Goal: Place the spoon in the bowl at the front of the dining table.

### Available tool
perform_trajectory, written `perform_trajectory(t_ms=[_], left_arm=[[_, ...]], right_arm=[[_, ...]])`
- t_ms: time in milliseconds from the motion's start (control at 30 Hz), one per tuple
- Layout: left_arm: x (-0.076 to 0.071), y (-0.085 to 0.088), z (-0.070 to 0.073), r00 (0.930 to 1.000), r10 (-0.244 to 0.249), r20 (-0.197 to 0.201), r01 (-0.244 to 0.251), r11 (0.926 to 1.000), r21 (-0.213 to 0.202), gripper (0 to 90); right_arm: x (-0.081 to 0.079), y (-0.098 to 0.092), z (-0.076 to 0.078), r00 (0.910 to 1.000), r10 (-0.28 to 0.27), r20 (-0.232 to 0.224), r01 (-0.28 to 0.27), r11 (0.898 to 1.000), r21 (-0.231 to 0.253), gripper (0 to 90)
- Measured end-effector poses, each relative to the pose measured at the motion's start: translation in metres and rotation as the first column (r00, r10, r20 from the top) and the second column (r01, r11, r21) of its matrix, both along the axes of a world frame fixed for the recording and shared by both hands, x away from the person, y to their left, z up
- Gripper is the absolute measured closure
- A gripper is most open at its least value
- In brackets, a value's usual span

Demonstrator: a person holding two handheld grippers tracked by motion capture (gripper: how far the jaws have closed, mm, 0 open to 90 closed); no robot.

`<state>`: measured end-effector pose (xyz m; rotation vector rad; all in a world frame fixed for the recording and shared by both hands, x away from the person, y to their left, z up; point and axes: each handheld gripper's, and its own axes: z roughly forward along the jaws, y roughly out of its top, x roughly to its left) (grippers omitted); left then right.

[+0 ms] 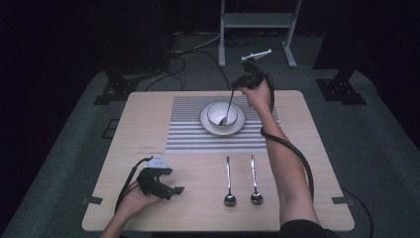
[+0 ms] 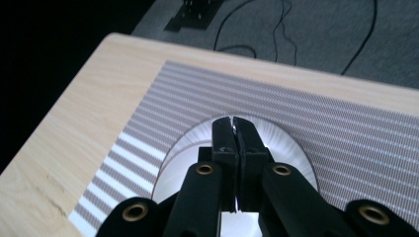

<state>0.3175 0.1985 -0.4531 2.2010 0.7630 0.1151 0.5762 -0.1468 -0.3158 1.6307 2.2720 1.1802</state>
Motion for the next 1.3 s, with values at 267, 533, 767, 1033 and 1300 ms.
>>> perform_trajectory(t_ms=[267, 533, 767, 1033, 1300], left_arm=[[-0.001, 0.003, -0.001, 0.9999, 0.014, -0.001, -0.014, 0.9999, 0.002, 9.6], [0.0, 0.003, -0.002, 1.0, 0.009, -0.003, -0.009, 0.9999, 0.007, 9.6], [0.002, 0.002, -0.003, 1.0, 0.004, -0.005, -0.004, 0.9999, 0.012, 9.6], [0.004, 0.002, -0.003, 1.0, 0.005, -0.008, -0.005, 0.9999, 0.01, 9.6], [0.004, 0.002, -0.003, 1.0, 0.002, -0.006, -0.002, 0.9999, 0.01, 9.6]], right_arm=[[0.0, -0.01, -0.008, 0.9995, 0.008, -0.03, -0.008, 1.0, 0.001, 88.0], [-0.004, -0.016, -0.012, 0.9984, 0.014, -0.054, -0.015, 1.0, -0.027, 85.0], [-0.005, -0.016, -0.016, 0.9975, 0.024, -0.066, -0.027, 0.998, -0.049, 82.3], [-0.005, -0.017, -0.024, 0.9964, 0.026, -0.081, -0.03, 0.998, -0.056, 77.3], [-0.004, -0.018, -0.031, 0.9952, 0.031, -0.093, -0.037, 0.997, -0.061, 73.0]])
